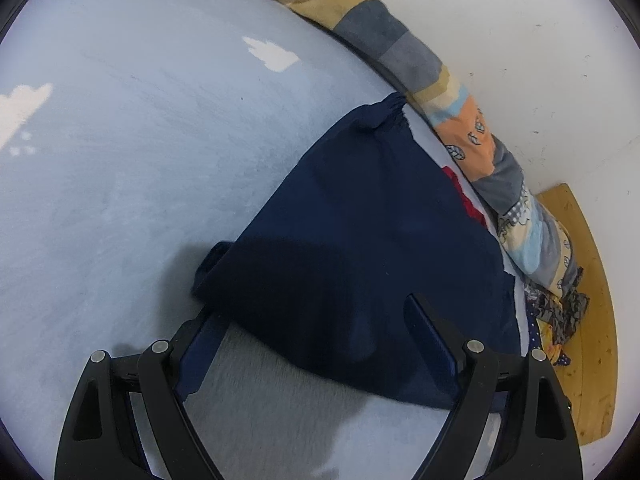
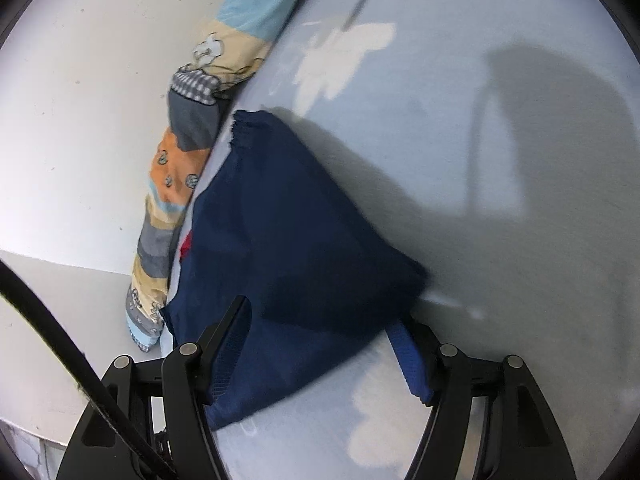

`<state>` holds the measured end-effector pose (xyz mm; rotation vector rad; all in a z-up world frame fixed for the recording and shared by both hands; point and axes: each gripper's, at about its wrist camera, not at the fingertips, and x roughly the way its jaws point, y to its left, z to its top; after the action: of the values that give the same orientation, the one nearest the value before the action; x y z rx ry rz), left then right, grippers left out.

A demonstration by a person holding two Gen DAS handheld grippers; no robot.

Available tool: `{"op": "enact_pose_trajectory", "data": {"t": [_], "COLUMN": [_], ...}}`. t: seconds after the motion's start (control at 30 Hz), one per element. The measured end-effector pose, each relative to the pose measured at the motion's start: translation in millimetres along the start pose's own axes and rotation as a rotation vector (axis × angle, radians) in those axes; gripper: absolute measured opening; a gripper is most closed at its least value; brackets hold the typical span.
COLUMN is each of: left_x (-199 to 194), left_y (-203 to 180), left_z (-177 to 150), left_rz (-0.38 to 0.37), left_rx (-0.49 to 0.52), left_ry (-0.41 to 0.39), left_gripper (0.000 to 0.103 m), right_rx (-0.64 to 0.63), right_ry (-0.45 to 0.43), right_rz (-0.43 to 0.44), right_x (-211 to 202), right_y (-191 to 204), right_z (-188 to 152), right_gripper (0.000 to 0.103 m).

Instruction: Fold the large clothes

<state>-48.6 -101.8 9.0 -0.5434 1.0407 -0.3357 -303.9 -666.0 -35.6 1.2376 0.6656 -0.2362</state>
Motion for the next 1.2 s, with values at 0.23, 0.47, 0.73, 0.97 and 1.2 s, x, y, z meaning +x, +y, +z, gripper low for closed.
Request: {"op": "enact_pose_trajectory", "data": {"t": [0.23, 0.47, 0.73, 0.97, 1.2], "left_x": [21, 13, -28, -73, -113], "left_y": [-17, -43, -71, -74, -52], "left_z": [11, 4, -26, -65, -116], "left_rz": [-0.003, 0.112, 0.171, 0.189, 0.177], "left_rx": [0.022, 0.176, 0.317, 0.352, 0.345], "left_ry": [-0.062, -0.156, -0.208, -0.153, -0.066], "left_gripper": [0.080, 0.025, 0.021, 0.021, 0.023], "right_rx": [-0.029, -0.166, -0.281, -0.280, -0.228], "right_ry": [-0.041, -0.084, -0.151, -0.102, -0.025], "right_rz": [0.104, -0.021, 0.010, -0.039, -0.084], "right_x": [30, 37, -4, -43, -80], "right_y": [16, 40, 64, 51, 17], "right_z": [5, 2, -13, -29, -46], "right_gripper": [0.064, 0.018, 0.014, 0.014, 0.014]}}
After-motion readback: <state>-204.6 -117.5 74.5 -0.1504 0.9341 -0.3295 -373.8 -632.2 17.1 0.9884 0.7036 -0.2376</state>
